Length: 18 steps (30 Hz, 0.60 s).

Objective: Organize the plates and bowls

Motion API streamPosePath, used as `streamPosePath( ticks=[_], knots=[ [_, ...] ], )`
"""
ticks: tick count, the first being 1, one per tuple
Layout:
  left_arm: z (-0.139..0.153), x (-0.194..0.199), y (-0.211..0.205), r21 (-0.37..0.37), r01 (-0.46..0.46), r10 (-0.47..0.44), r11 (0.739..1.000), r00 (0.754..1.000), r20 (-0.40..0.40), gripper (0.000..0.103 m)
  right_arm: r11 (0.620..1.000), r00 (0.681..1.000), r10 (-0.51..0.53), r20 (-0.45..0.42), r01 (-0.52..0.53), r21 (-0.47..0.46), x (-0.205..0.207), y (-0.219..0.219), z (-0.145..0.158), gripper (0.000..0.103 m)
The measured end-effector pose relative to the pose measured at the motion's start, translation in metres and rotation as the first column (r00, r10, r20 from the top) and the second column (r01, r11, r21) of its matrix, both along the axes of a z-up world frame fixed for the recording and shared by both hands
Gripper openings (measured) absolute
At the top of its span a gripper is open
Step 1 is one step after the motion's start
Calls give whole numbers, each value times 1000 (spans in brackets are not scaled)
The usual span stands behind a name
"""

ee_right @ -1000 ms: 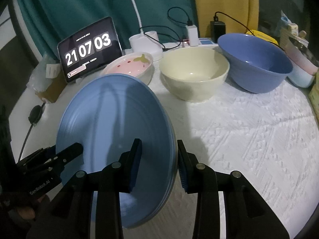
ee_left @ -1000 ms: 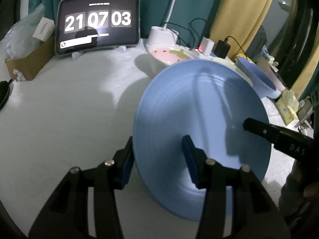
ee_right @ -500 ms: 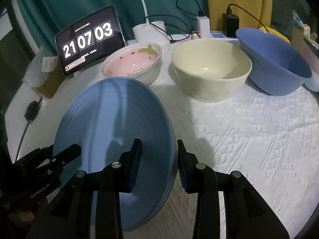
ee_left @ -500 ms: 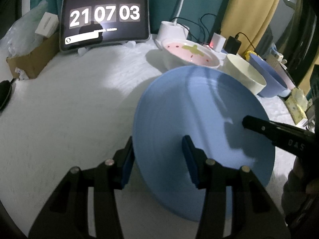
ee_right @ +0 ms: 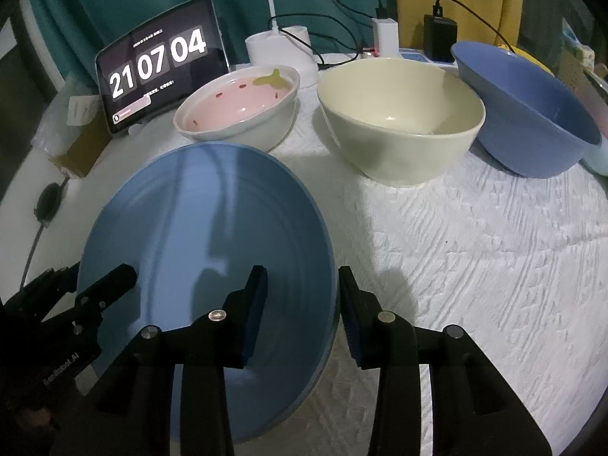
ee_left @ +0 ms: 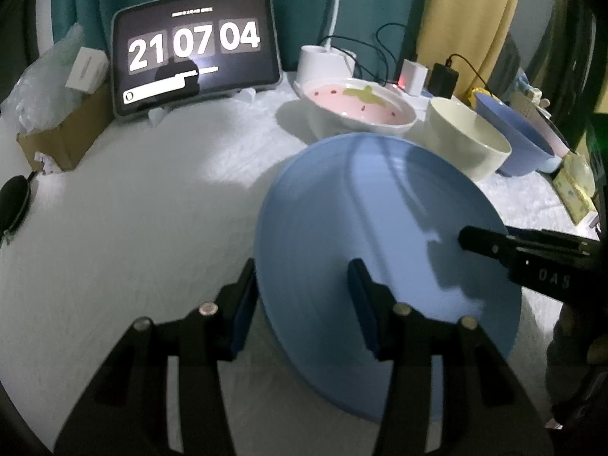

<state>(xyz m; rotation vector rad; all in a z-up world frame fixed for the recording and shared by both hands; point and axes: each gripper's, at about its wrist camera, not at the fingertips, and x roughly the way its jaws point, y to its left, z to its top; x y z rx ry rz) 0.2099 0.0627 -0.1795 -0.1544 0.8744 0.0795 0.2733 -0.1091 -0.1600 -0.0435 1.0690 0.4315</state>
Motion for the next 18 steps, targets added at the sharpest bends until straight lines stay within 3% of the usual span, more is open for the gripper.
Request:
streamPosePath(
  ticks=[5, 11, 18],
  knots=[
    [6, -9, 4, -29, -31, 32, 999, 999, 27, 49, 1000, 1000, -2, -14, 2, -5, -1, -5, 0, 40],
    [23, -21, 6, -8, -67, 67, 998, 993, 92, 49, 1000, 1000, -27, 4, 27, 0, -5, -20, 7, 40],
    [35, -26, -3, 13, -59, 57, 998, 992, 116, 49, 999, 999, -45, 28, 45, 11, -11, -34, 17, 40]
  ],
)
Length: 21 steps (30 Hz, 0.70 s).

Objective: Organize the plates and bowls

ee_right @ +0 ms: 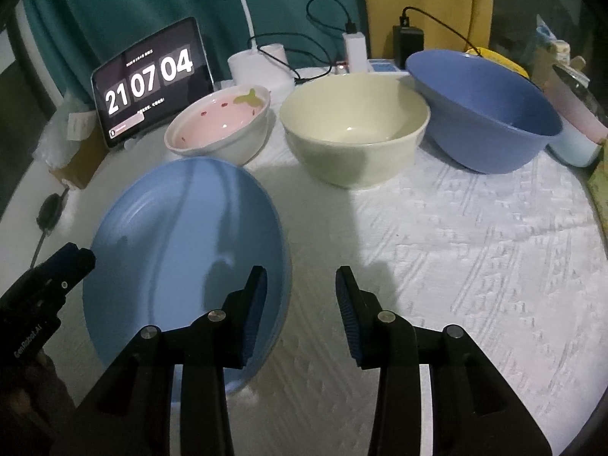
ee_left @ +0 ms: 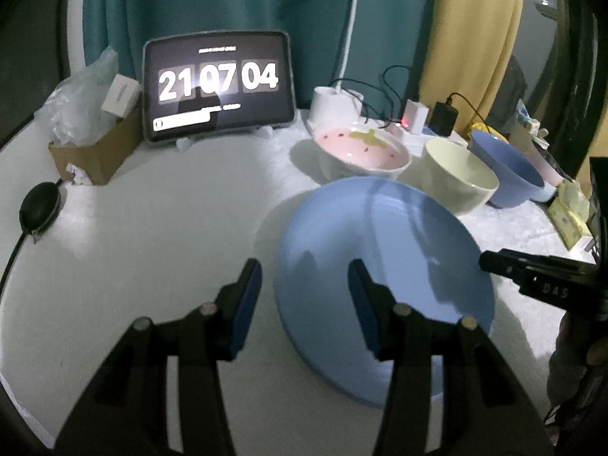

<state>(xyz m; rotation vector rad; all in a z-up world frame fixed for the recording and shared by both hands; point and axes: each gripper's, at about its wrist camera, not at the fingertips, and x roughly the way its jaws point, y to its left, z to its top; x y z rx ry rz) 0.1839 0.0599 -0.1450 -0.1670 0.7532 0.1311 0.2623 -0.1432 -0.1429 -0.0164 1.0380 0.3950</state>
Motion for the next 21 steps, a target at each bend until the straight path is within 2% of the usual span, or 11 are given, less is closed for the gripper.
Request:
streamPosePath(
  ticks=[11, 21],
  knots=[
    [23, 0, -37, 13, 80, -81, 997, 996, 48, 49, 999, 999, -35, 38, 34, 19, -10, -29, 16, 40],
    [36, 10, -80, -3, 170, -170, 985, 984, 55, 49, 996, 994, -83, 78, 81, 33, -15, -67, 30, 40]
  ],
)
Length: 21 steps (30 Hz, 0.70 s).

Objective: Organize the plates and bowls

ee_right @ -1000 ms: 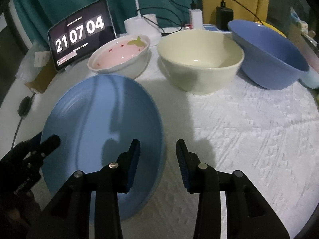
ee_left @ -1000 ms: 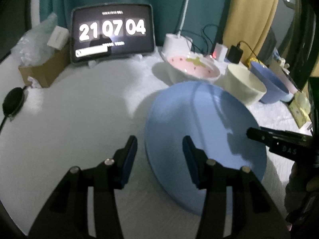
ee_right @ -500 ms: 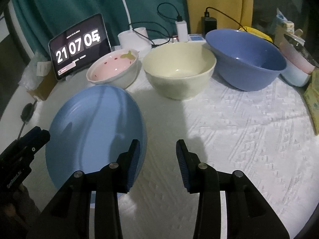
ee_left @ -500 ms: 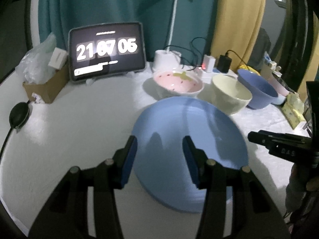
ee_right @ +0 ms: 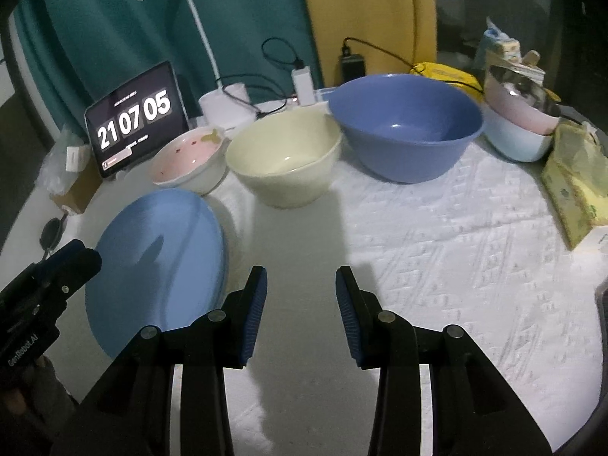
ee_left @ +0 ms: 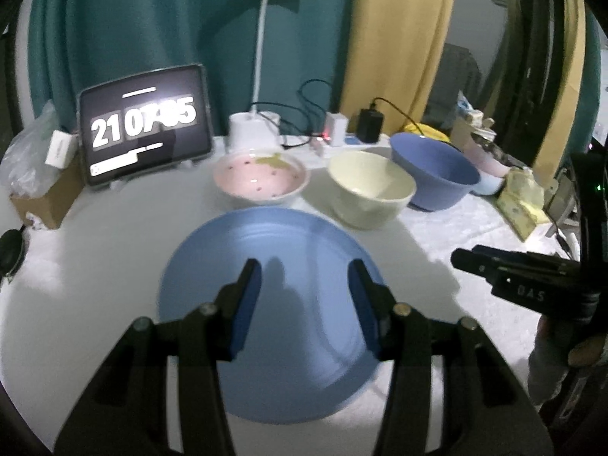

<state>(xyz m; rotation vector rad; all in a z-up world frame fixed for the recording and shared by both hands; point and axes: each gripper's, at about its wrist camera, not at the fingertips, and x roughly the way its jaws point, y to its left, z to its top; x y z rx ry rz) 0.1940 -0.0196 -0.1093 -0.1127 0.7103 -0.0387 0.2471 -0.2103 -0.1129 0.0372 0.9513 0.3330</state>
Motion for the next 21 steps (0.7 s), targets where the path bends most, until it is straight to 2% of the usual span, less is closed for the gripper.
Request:
streamPosePath(
  ticks=[21],
  knots=[
    [19, 39, -72, 27, 105, -106, 994, 994, 33, 49, 998, 996, -54, 71, 53, 18, 15, -64, 19, 40]
  ],
)
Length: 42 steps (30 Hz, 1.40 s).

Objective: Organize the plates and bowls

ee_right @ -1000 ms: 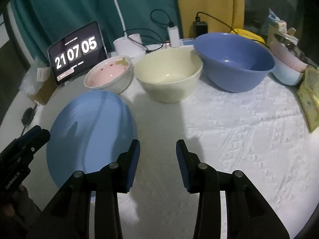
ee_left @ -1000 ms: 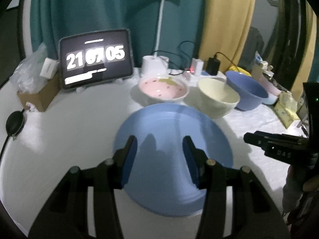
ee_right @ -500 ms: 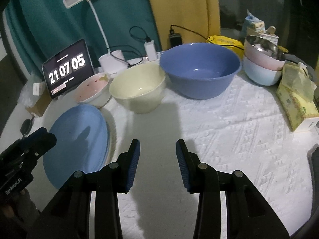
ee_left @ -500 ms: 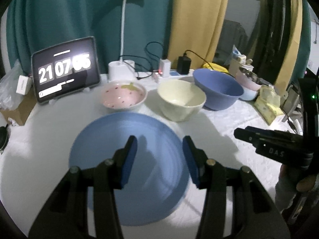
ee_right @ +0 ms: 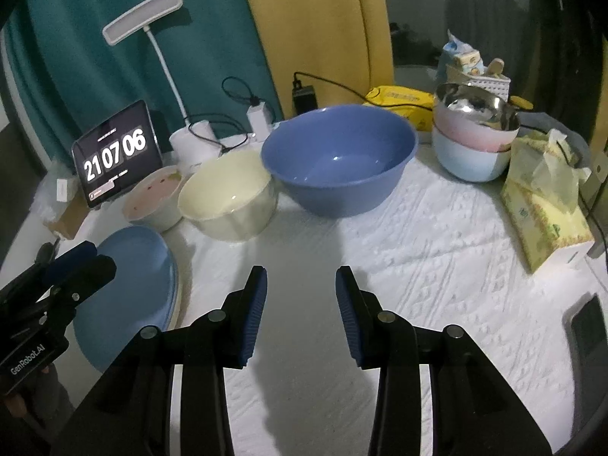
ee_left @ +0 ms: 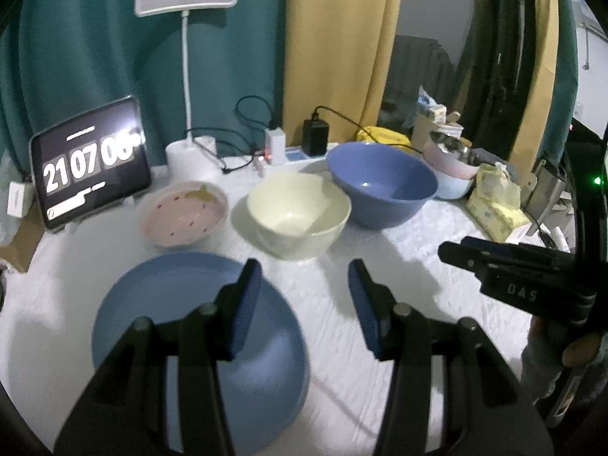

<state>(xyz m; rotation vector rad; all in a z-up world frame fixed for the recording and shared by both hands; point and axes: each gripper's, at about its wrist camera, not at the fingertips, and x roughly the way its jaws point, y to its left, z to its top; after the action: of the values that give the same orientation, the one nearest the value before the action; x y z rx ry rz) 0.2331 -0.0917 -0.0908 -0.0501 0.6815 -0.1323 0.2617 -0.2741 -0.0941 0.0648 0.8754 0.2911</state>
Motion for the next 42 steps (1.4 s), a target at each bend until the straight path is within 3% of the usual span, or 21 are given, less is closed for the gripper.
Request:
streamPosePath(
  ticks=[20, 31, 42],
  knots=[
    [8, 70, -47, -9, 55, -54, 998, 998, 40, 49, 995, 994, -96, 50, 95, 6, 55, -49, 8, 40],
    [-10, 104, -65, -36, 51, -51, 998, 999, 6, 50, 991, 990, -132, 42, 131, 26, 92, -59, -7, 44],
    [-35, 133, -70, -42, 7, -9, 999, 999, -42, 50, 990, 990, -139, -1, 139, 4, 119, -59, -40, 45]
  ],
)
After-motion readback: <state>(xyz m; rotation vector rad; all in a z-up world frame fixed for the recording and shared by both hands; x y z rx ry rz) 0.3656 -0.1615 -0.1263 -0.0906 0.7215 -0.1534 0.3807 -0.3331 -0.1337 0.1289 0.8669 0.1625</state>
